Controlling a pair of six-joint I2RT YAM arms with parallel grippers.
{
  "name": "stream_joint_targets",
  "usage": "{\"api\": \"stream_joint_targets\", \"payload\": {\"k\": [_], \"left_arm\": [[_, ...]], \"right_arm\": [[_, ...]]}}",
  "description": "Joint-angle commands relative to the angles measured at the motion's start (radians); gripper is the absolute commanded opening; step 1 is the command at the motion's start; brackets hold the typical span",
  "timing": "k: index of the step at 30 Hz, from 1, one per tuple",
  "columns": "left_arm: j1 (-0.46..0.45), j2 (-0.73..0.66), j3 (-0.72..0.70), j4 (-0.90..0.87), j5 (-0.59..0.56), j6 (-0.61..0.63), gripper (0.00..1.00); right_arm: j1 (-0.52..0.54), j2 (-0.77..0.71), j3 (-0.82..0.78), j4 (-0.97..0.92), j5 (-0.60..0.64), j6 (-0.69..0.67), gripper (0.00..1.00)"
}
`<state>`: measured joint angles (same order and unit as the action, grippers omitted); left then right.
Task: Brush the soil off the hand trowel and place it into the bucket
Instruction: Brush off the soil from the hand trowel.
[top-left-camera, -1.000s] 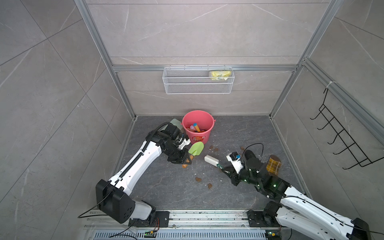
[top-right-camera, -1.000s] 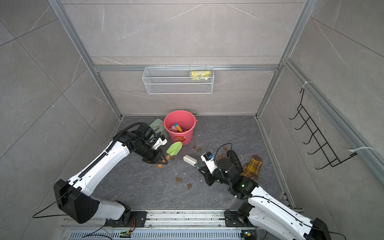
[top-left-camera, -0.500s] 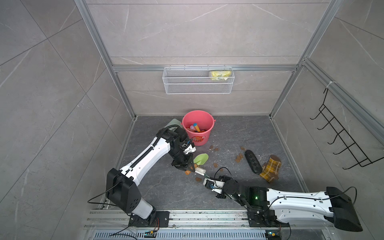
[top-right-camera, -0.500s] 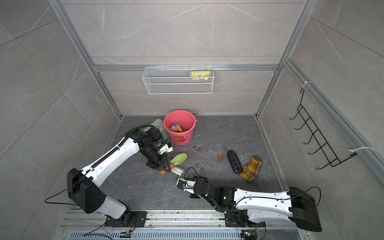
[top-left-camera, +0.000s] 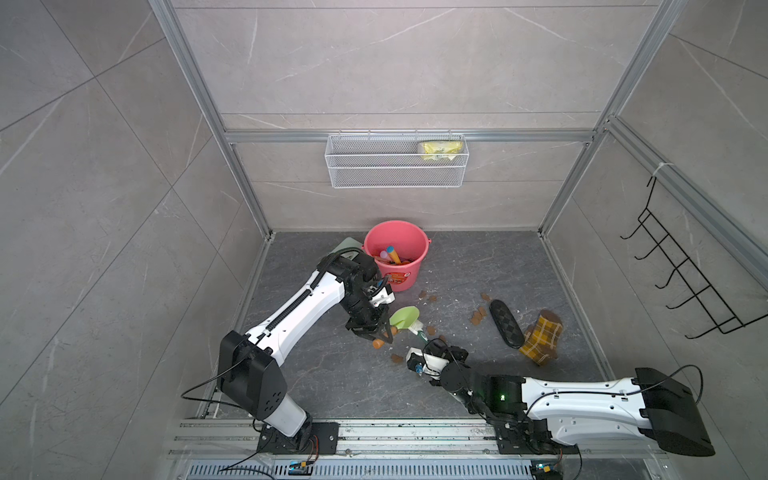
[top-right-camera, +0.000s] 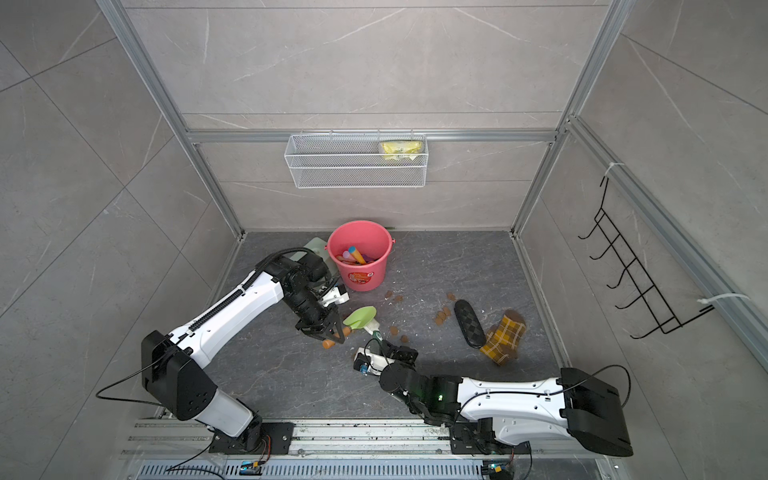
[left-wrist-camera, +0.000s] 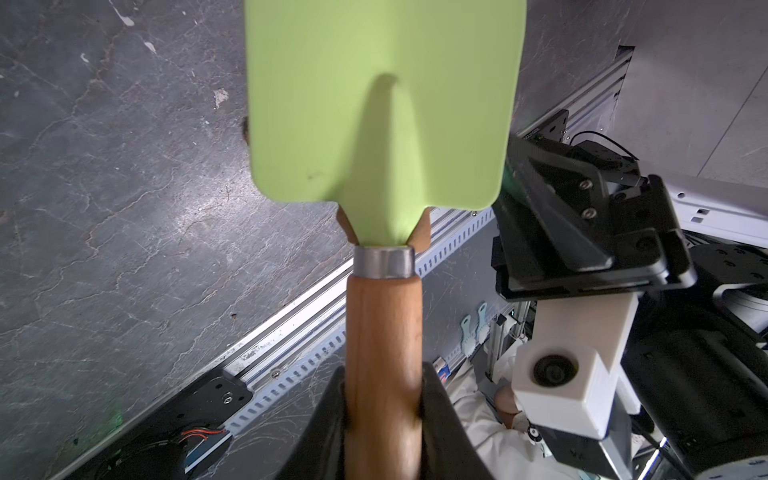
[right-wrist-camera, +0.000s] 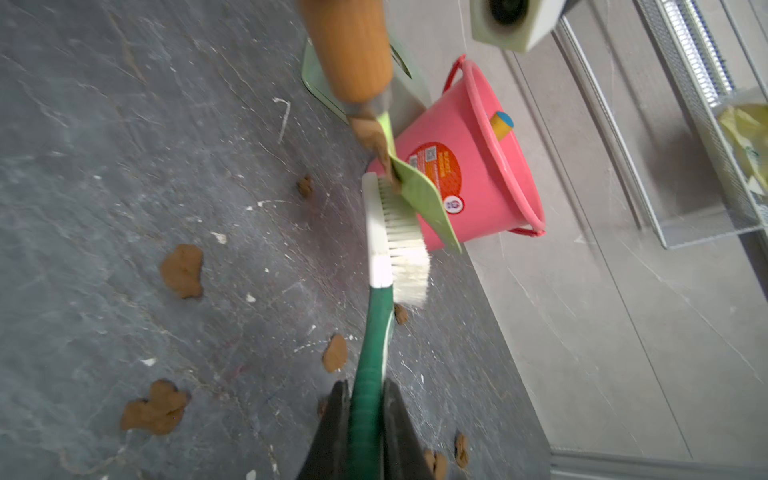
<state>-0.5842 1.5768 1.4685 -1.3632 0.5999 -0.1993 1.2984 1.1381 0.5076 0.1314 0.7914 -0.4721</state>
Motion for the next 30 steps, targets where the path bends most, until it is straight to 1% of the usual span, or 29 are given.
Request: {"api": "stream_joint_targets", "payload": {"k": [1, 3, 5, 7, 9, 12, 15, 18, 21, 23, 25, 27, 30], "left_arm": [[-0.004, -0.001, 0.044, -0.085, 0.002, 0.017, 0.00], [-0.004, -0.002, 0.053, -0.089, -0.004, 0.017, 0.00], [-0.002, -0.003, 0.059, -0.087, -0.002, 0.016, 0.00], [-0.003, -0.001, 0.064, -0.085, 0.003, 0.014, 0.00], [-0.002, 0.006, 0.067, -0.086, 0.005, 0.014, 0.00], [-0.007, 0.012, 0.065, -0.093, -0.040, 0.011, 0.00], [-0.017, 0.020, 0.057, -0.098, -0.070, 0.013, 0.00], [-0.031, 0.029, 0.052, -0.105, -0.107, 0.015, 0.00], [-0.038, 0.033, 0.049, -0.108, -0.121, 0.019, 0.00], [-0.039, 0.032, 0.060, -0.110, -0.135, 0.021, 0.00], [-0.039, 0.028, 0.078, -0.112, -0.147, 0.020, 0.00], [-0.039, 0.023, 0.097, -0.112, -0.168, 0.012, 0.00], [-0.039, 0.026, 0.118, -0.110, -0.191, 0.005, 0.00]], "right_arm": [[-0.030, -0.017, 0.010, -0.039, 0.094, 0.102, 0.00], [-0.037, -0.034, 0.009, -0.066, 0.084, 0.124, 0.00], [-0.036, -0.051, 0.008, -0.090, 0.045, 0.127, 0.00], [-0.028, -0.064, 0.008, -0.116, -0.034, 0.117, 0.00], [-0.003, -0.068, 0.007, -0.108, -0.086, 0.089, 0.00], [0.022, -0.067, 0.014, -0.091, -0.120, 0.070, 0.00], [0.024, -0.070, 0.026, -0.074, -0.109, 0.063, 0.00], [0.019, -0.073, 0.036, -0.070, -0.050, 0.059, 0.00], [-0.024, -0.086, 0.047, -0.125, -0.026, 0.111, 0.00], [-0.075, -0.095, 0.061, -0.193, -0.037, 0.176, 0.00], [-0.103, -0.098, 0.068, -0.238, -0.045, 0.213, 0.00], [-0.105, -0.098, 0.072, -0.269, -0.066, 0.224, 0.00], [-0.091, -0.107, 0.075, -0.286, -0.164, 0.213, 0.00]]}}
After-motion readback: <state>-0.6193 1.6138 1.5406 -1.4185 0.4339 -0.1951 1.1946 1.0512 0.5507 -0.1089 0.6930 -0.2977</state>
